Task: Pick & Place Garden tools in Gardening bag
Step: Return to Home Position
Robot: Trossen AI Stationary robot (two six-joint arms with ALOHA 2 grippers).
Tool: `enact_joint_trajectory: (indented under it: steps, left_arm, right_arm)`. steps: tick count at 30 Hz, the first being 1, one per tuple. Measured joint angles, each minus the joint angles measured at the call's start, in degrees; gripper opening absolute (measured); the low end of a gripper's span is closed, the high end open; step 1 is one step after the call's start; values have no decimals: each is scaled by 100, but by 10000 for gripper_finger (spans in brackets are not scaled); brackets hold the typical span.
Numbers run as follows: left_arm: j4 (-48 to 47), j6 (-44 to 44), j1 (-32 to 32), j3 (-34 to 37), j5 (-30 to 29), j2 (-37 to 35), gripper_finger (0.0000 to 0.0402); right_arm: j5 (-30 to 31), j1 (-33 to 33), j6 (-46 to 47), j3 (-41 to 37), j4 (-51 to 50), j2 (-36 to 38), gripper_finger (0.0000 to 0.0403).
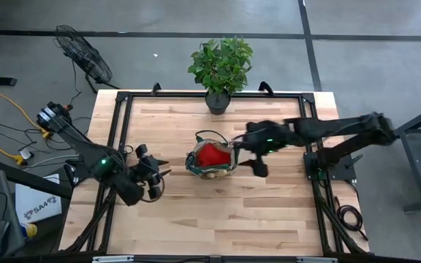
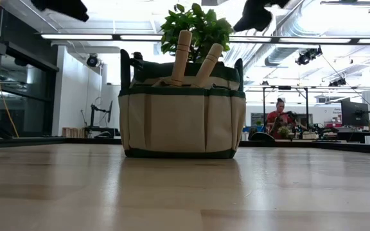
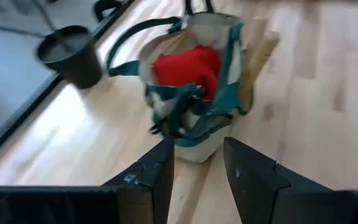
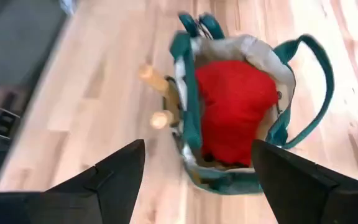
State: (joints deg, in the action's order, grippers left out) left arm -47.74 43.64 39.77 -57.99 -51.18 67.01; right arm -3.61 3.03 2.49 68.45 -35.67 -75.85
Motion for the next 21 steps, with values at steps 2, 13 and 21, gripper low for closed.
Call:
enact_joint_trajectory:
  steps: [2, 13, 21]
  left_arm:
    - [755, -383, 0, 507, 92, -366, 134]
    - [4934, -2904, -339, 3297, 1191, -2861, 134]
    - [5517, -3564, -1942, 4149, 3429, -4312, 134]
  right_arm:
    - [-90, 2, 133, -532, 432, 559, 285]
    - [137, -2, 1119, -3347, 2452, 3286, 283]
    - [263, -2, 1443, -4248, 3075, 4334, 282]
